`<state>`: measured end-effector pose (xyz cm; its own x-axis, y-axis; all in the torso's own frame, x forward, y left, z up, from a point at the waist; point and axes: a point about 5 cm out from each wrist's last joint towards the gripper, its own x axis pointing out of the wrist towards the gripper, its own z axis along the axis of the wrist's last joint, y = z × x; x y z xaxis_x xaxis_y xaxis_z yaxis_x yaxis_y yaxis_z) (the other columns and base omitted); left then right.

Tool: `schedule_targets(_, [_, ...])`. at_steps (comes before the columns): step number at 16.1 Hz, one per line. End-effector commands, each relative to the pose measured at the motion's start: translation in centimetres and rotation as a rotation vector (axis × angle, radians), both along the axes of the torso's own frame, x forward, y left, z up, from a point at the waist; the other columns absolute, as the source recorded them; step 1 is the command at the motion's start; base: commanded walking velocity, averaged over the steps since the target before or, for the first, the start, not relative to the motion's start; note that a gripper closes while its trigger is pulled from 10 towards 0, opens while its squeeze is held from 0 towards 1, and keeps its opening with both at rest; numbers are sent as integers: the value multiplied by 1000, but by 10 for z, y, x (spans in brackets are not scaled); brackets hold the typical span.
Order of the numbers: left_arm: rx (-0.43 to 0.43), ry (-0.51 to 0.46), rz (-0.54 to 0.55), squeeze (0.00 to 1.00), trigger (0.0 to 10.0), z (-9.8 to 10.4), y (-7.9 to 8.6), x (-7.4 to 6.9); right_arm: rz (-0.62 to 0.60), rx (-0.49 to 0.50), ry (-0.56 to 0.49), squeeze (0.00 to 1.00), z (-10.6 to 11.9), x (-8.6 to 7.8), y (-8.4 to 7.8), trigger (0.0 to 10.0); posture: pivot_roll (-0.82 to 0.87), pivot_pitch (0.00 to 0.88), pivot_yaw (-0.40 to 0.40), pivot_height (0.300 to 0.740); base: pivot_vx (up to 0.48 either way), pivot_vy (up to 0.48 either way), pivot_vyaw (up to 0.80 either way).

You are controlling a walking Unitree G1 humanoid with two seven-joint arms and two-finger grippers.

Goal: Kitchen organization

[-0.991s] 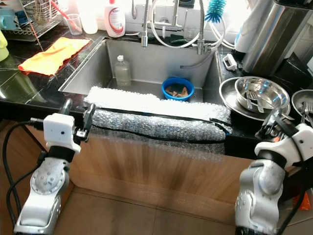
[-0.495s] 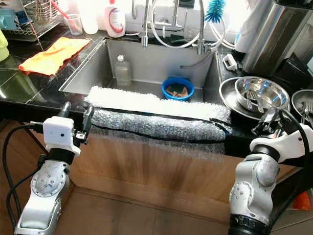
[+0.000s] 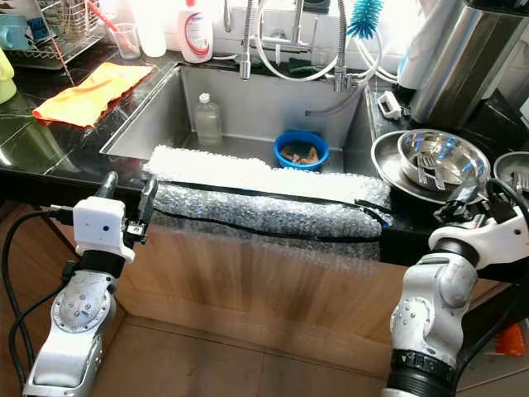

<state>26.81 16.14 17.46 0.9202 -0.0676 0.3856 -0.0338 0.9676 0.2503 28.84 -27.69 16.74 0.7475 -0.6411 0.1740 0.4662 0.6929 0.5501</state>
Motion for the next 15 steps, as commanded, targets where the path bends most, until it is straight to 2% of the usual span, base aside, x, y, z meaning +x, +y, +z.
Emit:
schedule_targets(1, [5, -22, -1, 0, 10000, 4, -1, -2, -16, 6, -12, 0, 2, 1, -5, 10000, 65, 82, -36, 740, 0, 0, 0])
schedule_targets(2, [5, -22, -3, 0, 10000, 4, -1, -1, -18, 6, -12, 0, 2, 1, -6, 10000, 66, 81, -35, 740, 0, 0, 0])
schedule_targets(3, [6, -21, -4, 0, 10000, 4, -1, -1, -21, 7, -12, 0, 2, 1, -6, 9098, 65, 81, -34, 740, 0, 0, 0])
schedule_targets(4, [7, -21, -4, 0, 10000, 4, -1, -1, -22, 9, -12, 0, 1, 2, -7, 6510, 66, 81, -35, 740, 0, 0, 0])
schedule_targets(5, [8, -20, -5, 0, 10000, 4, -1, -1, -21, 13, -11, 0, 1, 3, -6, 3333, 68, 81, -34, 740, 0, 0, 0])
schedule_targets(6, [9, -18, -6, 0, 10000, 4, -1, -1, -15, 17, -6, 0, -1, 4, -5, 3255, 71, 82, -34, 740, 0, 0, 0])
schedule_targets(7, [10, -16, -6, 0, 10000, 4, -1, -2, -13, 20, -4, 0, -1, 4, -4, 4235, 71, 82, -34, 740, 0, 0, 0])
schedule_targets(8, [10, -15, -5, 0, 10000, 3, -1, -2, -9, 25, 0, 0, -3, 5, -4, 10000, 71, 83, -35, 740, 0, 0, 0])
schedule_targets(11, [11, -13, -4, 0, 10000, 3, -1, -2, -4, 36, 10, 0, -5, 7, -3, 10000, 72, 83, -35, 740, 0, 0, 0])
schedule_targets(12, [10, -13, -3, 0, 10000, 3, -1, -2, 0, 43, 10, 0, -5, 7, -2, 8431, 72, 83, -35, 740, 0, 0, 0])
schedule_targets(13, [10, -14, -4, 0, 10000, 3, -1, -1, 2, 61, 4, 0, -6, 8, -2, 4510, 71, 81, -34, 740, 0, 0, 0])
schedule_targets(14, [9, -15, -4, 0, 10000, 3, -1, -1, 1, 63, 2, 0, -6, 8, -1, 2745, 71, 81, -34, 740, 0, 0, 0])
schedule_targets(15, [6, -17, -1, 0, 10000, 4, -2, 0, 7, 57, -8, 0, -5, 9, 1, 2706, 73, 79, -34, 740, 0, 0, 0])
